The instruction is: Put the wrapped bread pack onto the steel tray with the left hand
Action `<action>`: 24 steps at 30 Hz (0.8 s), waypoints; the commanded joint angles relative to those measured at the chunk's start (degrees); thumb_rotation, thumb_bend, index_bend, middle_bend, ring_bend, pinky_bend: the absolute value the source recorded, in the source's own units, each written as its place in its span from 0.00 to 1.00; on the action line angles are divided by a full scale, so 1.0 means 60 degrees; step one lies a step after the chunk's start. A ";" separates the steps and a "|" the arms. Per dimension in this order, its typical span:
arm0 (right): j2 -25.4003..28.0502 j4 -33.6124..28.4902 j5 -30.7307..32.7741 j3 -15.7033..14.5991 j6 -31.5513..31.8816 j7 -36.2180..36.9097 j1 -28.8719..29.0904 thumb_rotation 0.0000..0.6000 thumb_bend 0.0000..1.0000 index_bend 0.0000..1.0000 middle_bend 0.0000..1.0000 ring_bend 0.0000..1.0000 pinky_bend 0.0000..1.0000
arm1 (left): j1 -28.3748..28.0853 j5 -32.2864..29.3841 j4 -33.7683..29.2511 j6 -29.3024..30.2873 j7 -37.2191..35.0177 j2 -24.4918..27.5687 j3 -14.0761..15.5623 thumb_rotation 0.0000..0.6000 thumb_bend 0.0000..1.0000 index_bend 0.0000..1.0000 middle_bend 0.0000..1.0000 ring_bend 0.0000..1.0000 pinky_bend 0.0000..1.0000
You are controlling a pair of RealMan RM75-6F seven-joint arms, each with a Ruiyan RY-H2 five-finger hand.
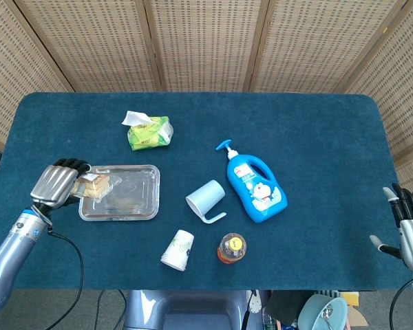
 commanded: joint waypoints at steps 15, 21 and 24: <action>-0.0098 0.0355 0.0113 0.0076 -0.0074 0.0432 0.0054 1.00 0.18 0.00 0.00 0.00 0.00 | 0.0048 -0.0789 -0.1638 -0.0300 0.0269 0.0928 0.0190 1.00 0.18 0.00 0.00 0.00 0.00; 0.0065 0.0196 0.0198 0.0156 -0.0297 0.0468 0.0194 1.00 0.18 0.00 0.00 0.00 0.00 | 0.1240 0.0669 -0.1925 0.1447 -0.0561 0.1692 0.0476 1.00 0.23 0.00 0.00 0.00 0.00; 0.0154 -0.0026 0.0136 0.0173 -0.0260 0.0289 0.0226 1.00 0.18 0.00 0.00 0.00 0.00 | 0.1963 0.1122 -0.1798 0.2586 -0.0883 0.2066 0.0595 1.00 0.26 0.00 0.00 0.00 0.00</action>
